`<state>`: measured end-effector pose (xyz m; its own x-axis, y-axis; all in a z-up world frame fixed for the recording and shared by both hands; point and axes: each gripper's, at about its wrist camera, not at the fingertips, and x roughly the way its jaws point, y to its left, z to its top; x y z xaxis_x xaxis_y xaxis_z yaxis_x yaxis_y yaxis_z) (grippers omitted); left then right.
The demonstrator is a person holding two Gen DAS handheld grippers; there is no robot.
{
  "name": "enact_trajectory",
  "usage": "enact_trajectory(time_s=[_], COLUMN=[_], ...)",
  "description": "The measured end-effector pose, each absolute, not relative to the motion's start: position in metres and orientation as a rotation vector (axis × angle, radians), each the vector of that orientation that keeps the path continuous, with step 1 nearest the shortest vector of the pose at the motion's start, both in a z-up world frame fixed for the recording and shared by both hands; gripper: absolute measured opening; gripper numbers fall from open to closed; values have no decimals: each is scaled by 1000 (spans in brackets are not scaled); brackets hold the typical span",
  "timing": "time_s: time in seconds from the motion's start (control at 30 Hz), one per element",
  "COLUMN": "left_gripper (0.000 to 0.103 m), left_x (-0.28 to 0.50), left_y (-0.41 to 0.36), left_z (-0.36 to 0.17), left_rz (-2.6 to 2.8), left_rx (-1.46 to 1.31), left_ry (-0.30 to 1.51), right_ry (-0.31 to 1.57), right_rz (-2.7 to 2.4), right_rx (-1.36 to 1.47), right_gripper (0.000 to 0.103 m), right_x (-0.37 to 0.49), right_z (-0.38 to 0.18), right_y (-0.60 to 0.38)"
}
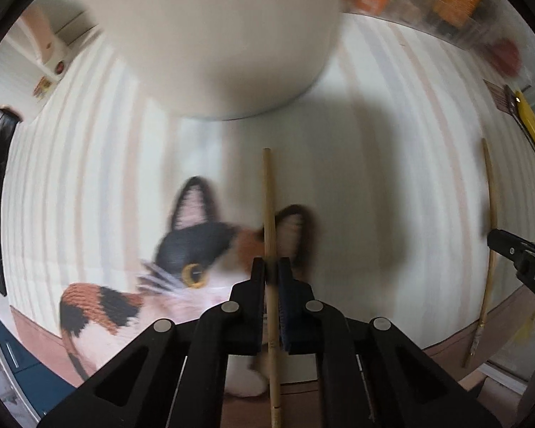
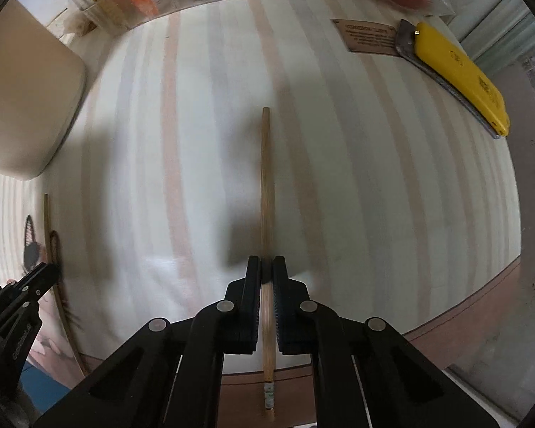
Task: Organize utensils
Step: 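Grasp a wooden chopstick with the right tool while the left tool grasps another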
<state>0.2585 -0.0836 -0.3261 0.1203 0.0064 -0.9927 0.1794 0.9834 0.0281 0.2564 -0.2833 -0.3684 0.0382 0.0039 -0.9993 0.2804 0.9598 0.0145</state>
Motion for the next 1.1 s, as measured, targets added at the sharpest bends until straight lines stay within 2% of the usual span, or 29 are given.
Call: enact_trajectory(time_s=[0.23, 0.47, 1.1], left_gripper=[5, 5, 5], left_x=[263, 260, 282], left_y=[-22, 5, 12], left_z=[-322, -324, -340], left_rz=[-13, -3, -20], left_rx=[121, 86, 59], left_ry=[1455, 1475, 1469], right_ry=[1541, 1554, 1596], right_rz=[-73, 13, -24], right_rx=[253, 159, 131], right_gripper=[7, 7, 8], right_x=[269, 272, 301], right_z=[-370, -369, -376], right_y=[-225, -166, -161])
